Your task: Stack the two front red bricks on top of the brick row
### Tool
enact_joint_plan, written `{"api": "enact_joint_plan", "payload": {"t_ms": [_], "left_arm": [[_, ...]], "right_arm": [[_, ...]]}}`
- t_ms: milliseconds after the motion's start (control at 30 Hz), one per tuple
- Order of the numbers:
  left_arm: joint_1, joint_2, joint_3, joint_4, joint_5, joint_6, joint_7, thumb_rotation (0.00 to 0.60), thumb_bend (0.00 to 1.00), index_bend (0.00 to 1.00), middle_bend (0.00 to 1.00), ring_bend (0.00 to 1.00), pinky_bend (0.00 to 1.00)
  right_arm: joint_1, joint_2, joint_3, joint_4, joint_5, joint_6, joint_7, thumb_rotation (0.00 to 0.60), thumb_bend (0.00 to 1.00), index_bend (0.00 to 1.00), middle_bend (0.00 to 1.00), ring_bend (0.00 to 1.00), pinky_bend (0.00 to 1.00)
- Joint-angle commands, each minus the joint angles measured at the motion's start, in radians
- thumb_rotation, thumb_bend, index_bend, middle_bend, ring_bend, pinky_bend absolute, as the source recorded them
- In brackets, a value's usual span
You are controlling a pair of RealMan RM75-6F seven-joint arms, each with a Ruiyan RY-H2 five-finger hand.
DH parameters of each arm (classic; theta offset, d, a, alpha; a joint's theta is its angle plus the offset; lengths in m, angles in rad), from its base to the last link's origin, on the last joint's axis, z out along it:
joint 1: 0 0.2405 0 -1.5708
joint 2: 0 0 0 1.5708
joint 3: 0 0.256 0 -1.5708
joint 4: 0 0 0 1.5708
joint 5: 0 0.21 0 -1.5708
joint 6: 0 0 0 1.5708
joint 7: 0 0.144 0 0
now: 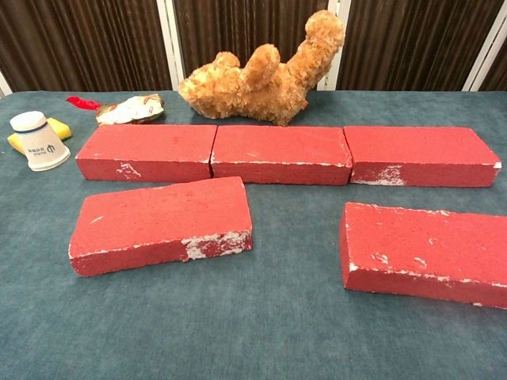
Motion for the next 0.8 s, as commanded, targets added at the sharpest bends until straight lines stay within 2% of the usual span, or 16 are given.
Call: {"api": "enact_joint_plan", "payload": {"t_ms": [33,200,267,367,600,700,800], "left_arm": [[-0.036,0.027,0.054,-0.026,0.1,-0.106,-0.191,0.6,0.33,0.0,0.0,0.0,0.06],[-0.133,-0.026,0.067,0.038,0.231,-0.225,-0.443,0.6,0.26,0.0,0.0,0.0,0.06],[-0.204,-0.044,0.064,0.049,0.258,-0.318,-0.581,0.6,0.24,0.0,0.0,0.0,0.06],[-0.292,-0.083,0.039,0.091,0.265,-0.421,-0.68,0.6,0.24,0.0,0.0,0.0,0.05],[-0.426,-0.204,-0.026,0.176,0.144,-0.624,-0.694,0.6,0.23,0.0,0.0,0.0,0.02],[-0.465,-0.25,-0.041,0.217,0.115,-0.671,-0.683,0.6,0.22,0.0,0.0,0.0,0.01],[-0.487,-0.297,-0.052,0.269,0.103,-0.673,-0.63,0.6,0.22,0.0,0.0,0.0,0.01]], "right_arm": [[0.003,0.004,-0.003,-0.001,0.006,-0.015,0.004,0.505,0.11,0.0,0.0,0.0,0.0],[0.0,0.008,0.002,-0.007,0.005,-0.003,0.013,0.506,0.11,0.0,0.0,0.0,0.0],[0.005,0.006,-0.002,-0.005,-0.006,-0.01,0.016,0.506,0.11,0.0,0.0,0.0,0.0],[0.021,0.011,-0.017,-0.001,-0.028,-0.046,0.036,0.508,0.11,0.0,0.0,0.0,0.0],[0.033,0.015,-0.017,-0.001,-0.015,-0.072,0.04,0.518,0.11,0.0,0.0,0.0,0.0],[0.041,0.017,-0.017,-0.001,-0.004,-0.093,0.048,0.533,0.11,0.0,0.0,0.0,0.0],[0.045,0.019,-0.016,-0.001,0.001,-0.098,0.049,0.533,0.11,0.0,0.0,0.0,0.0]]}}
